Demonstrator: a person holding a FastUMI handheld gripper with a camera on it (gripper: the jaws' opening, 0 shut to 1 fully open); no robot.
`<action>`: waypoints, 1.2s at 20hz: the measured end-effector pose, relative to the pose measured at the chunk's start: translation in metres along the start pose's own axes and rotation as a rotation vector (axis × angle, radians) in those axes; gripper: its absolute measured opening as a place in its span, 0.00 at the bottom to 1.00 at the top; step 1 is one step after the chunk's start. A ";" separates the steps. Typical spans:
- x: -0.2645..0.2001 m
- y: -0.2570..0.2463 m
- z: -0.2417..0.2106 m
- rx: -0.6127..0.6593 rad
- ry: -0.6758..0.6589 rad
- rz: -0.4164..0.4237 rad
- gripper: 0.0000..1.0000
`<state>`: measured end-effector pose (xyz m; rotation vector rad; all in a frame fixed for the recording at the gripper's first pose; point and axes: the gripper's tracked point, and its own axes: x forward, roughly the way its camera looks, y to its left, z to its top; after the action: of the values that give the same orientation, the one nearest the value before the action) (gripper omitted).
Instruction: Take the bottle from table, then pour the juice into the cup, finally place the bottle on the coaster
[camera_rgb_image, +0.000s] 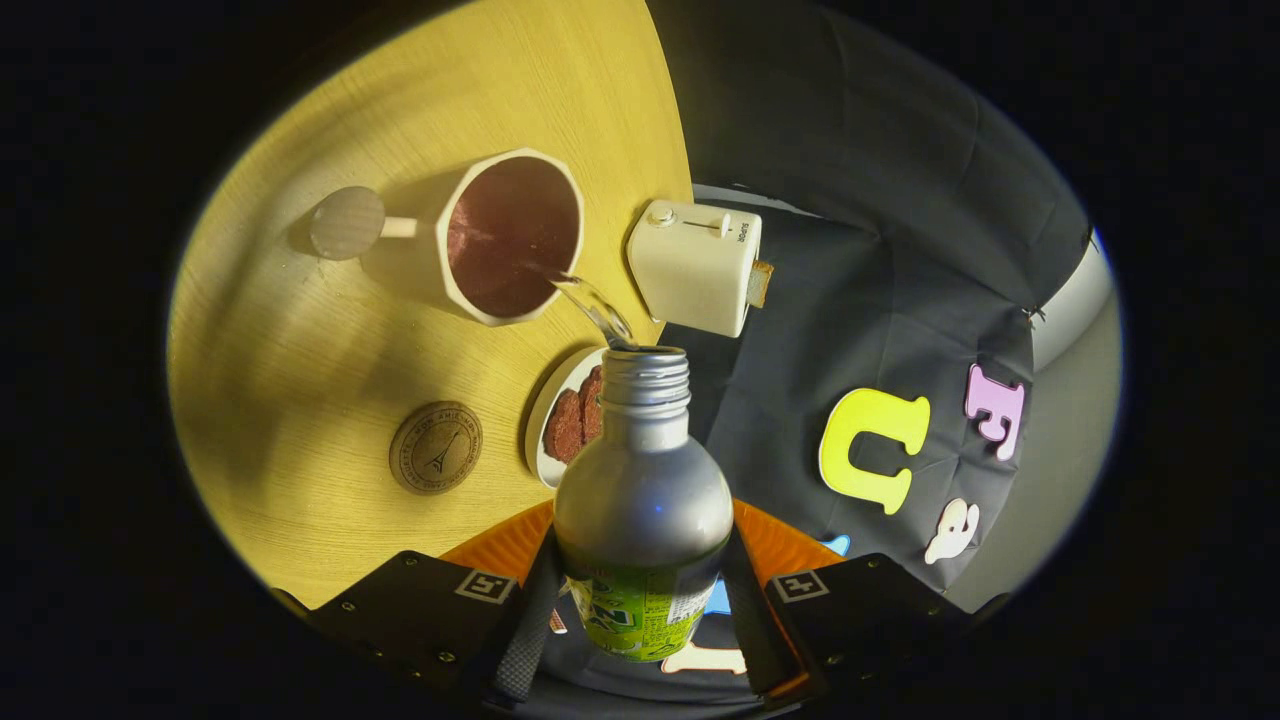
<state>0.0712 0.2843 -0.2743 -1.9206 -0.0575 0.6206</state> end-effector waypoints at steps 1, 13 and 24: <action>0.001 0.002 0.000 -0.001 0.002 0.005 0.77; 0.004 -0.003 0.013 -0.085 -0.021 0.002 0.77; 0.004 -0.007 0.014 -0.142 -0.027 -0.005 0.77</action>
<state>0.0697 0.3003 -0.2740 -2.0485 -0.1266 0.6547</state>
